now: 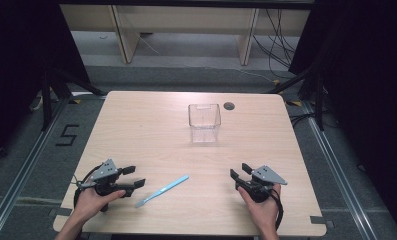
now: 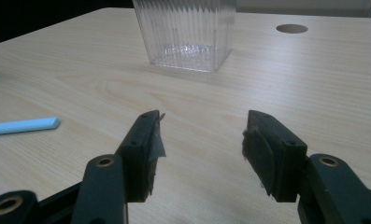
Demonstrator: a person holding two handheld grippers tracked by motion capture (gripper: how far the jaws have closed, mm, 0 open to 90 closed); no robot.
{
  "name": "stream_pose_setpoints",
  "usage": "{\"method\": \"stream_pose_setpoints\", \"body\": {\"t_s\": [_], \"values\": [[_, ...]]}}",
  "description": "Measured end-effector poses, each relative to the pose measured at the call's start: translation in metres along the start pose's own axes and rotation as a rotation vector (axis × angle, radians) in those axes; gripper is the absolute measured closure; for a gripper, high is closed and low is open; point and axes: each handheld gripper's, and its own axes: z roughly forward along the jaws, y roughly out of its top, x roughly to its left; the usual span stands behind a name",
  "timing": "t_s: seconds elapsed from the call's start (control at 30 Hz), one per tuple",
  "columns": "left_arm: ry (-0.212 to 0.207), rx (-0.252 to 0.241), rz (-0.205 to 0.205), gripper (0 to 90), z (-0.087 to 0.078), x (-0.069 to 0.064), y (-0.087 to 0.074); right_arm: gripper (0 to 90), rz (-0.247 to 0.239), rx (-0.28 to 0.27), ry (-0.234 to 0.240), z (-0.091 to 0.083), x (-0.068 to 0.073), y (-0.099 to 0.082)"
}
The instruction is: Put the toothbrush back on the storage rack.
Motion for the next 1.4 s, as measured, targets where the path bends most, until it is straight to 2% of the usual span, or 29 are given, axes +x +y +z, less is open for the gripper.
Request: {"method": "stream_pose_setpoints", "body": {"t_s": [0.07, 0.1, 0.23, 0.33, 0.37, 0.43, 0.47, 0.53, 0.6, 0.93, 0.97, 1.0, 1.03, 1.07, 1.1, 1.17, 1.2, 1.27, 1.3, 1.37, 1.4], "values": [[-0.004, 0.009, 0.004, 30.5, 0.000, -0.002, 0.003, 46.1, 0.001, -0.007, 0.010, 0.001, 0.000, 0.000], [-0.005, 0.015, 0.002, 31.1, 0.000, -0.003, 0.004, 46.1, -0.029, -0.013, 0.003, 0.001, -0.002, 0.001], [-0.022, 0.023, 0.009, 32.5, 0.001, -0.009, 0.011, 46.1, -0.039, -0.013, -0.005, 0.001, -0.003, 0.000], [-0.021, 0.042, 0.015, 33.5, 0.001, -0.010, 0.013, 46.0, -0.041, -0.009, -0.014, 0.001, -0.003, 0.001], [-0.037, 0.047, 0.015, 33.8, 0.003, -0.012, 0.015, 46.0, -0.023, -0.004, 0.000, 0.002, -0.001, 0.000], [-0.036, 0.051, 0.011, 34.3, 0.004, -0.012, 0.016, 46.1, -0.025, 0.004, -0.002, 0.002, -0.001, 0.001], [-0.037, 0.061, -0.003, 34.3, 0.005, -0.013, 0.017, 46.1, -0.044, 0.002, -0.013, 0.001, -0.002, 0.001], [-0.034, 0.069, 0.001, 34.3, 0.007, -0.014, 0.019, 46.1, -0.039, 0.000, -0.005, 0.002, -0.002, 0.001], [-0.037, 0.077, 0.005, 34.7, 0.008, -0.015, 0.021, 46.1, -0.010, 0.009, 0.000, 0.002, 0.000, 0.001], [-0.064, 0.159, 0.055, 42.1, 0.020, -0.027, 0.035, 45.9, -0.019, -0.003, 0.005, 0.004, -0.001, 0.000], [-0.075, 0.181, 0.072, 43.4, 0.023, -0.028, 0.037, 45.9, -0.026, 0.003, 0.002, 0.003, -0.001, 0.001], [-0.075, 0.181, 0.072, 44.8, 0.023, -0.028, 0.037, 45.9, -0.026, 0.003, 0.002, 0.003, -0.001, 0.001], [-0.079, 0.213, 0.088, 45.7, 0.026, -0.032, 0.041, 45.9, -0.037, 0.009, 0.001, 0.003, -0.002, 0.001], [-0.079, 0.213, 0.088, 46.7, 0.026, -0.032, 0.041, 45.9, -0.037, 0.008, 0.000, 0.003, -0.001, 0.001], [-0.096, 0.237, 0.103, 47.3, 0.028, -0.034, 0.044, 45.9, -0.030, 0.021, 0.001, 0.003, -0.001, 0.001], [-0.099, 0.269, 0.119, 48.7, 0.031, -0.037, 0.047, 45.9, -0.034, 0.018, -0.004, 0.003, -0.001, 0.001], [-0.099, 0.269, 0.119, 49.4, 0.031, -0.037, 0.047, 45.9, -0.034, 0.018, -0.004, 0.003, -0.001, 0.001], [-0.106, 0.307, 0.135, 50.3, 0.034, -0.039, 0.050, 45.9, -0.024, 0.024, -0.004, 0.003, 0.001, 0.001], [-0.111, 0.343, 0.146, 51.8, 0.037, -0.042, 0.052, 45.8, -0.006, 0.032, -0.002, 0.002, 0.002, 0.001], [-0.113, 0.362, 0.155, 52.5, 0.038, -0.043, 0.053, 45.7, -0.006, 0.033, -0.001, 0.003, 0.002, 0.001], [-0.117, 0.411, 0.182, 53.0, 0.041, -0.044, 0.056, 45.6, -0.010, 0.032, -0.001, 0.003, 0.002, 0.001]]}}
